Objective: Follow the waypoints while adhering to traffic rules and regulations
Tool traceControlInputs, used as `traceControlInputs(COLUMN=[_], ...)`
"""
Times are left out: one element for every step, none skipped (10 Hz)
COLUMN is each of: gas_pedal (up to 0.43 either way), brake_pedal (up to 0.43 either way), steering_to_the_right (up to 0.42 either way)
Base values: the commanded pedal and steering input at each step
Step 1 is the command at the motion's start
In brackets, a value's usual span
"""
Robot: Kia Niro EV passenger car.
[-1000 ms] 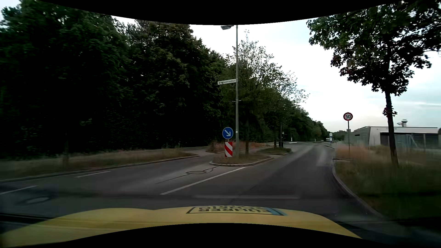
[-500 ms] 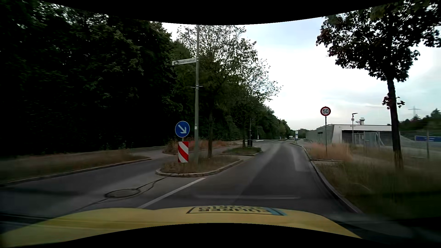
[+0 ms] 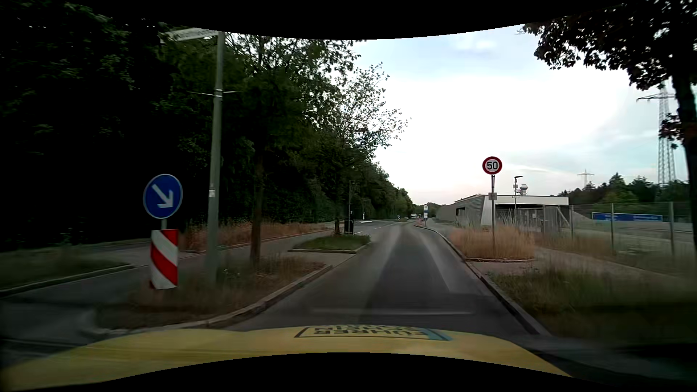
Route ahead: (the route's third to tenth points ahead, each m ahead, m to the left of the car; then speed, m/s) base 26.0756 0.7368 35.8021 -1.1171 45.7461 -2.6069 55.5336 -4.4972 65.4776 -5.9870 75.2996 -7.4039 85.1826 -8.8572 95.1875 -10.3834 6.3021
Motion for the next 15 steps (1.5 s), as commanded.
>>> traceControlInputs(gas_pedal=[0.087, 0.079, 0.079, 0.079, 0.079, 0.079, 0.079, 0.079, 0.087, 0.087, 0.098, 0.118, 0.118, 0.118, 0.118], brake_pedal=[0.0, 0.0, 0.0, 0.0, 0.0, 0.0, 0.0, 0.0, 0.0, 0.0, 0.0, 0.0, 0.0, 0.0, 0.0], steering_to_the_right=[0.155, 0.147, 0.138, 0.123, 0.106, 0.091, 0.073, 0.055, 0.044, 0.039, 0.032, 0.024, 0.012, 0.002, -0.006])
